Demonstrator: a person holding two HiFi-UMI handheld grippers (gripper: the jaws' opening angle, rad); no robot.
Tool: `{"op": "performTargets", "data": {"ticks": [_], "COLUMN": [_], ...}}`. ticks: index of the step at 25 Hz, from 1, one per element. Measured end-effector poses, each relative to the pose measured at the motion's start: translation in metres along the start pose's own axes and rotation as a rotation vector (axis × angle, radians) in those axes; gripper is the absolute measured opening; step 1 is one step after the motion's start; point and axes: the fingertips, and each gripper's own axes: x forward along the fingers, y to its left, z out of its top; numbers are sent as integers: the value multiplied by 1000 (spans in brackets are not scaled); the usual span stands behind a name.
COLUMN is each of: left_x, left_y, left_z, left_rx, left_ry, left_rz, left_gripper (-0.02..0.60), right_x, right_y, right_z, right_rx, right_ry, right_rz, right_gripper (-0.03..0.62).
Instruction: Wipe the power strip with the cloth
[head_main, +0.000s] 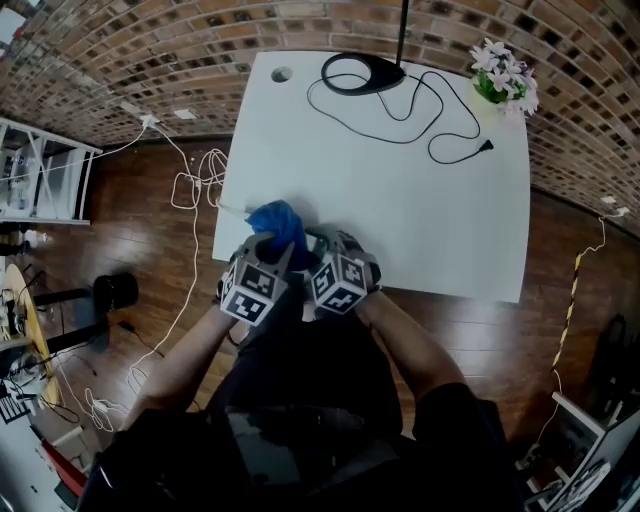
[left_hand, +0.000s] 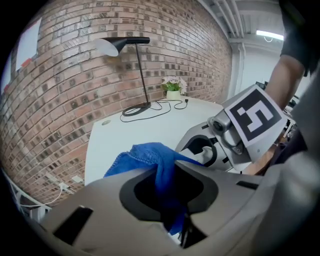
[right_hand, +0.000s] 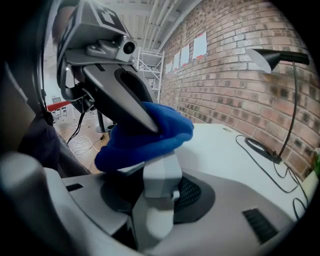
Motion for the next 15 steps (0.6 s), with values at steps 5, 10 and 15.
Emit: {"op": "performTargets", "data": {"ticks": [5, 10, 15], "left_x": [10, 14, 15], "left_y": [-31, -46, -47], "left_z": [12, 18, 20], "left_rx": [45, 68, 60], "left_ry": [4, 6, -5], "left_rz": [-61, -84, -104], "left_gripper": [66, 65, 64], "right_x": [-2, -2, -2], "right_y": [-1, -2, -2], "right_z": [0, 0, 0], "right_rx": [-2, -4, -4], "right_ry": [-1, -1, -1], "right_rz": [-3, -8, -8], "right_gripper": [166, 166, 166]}}
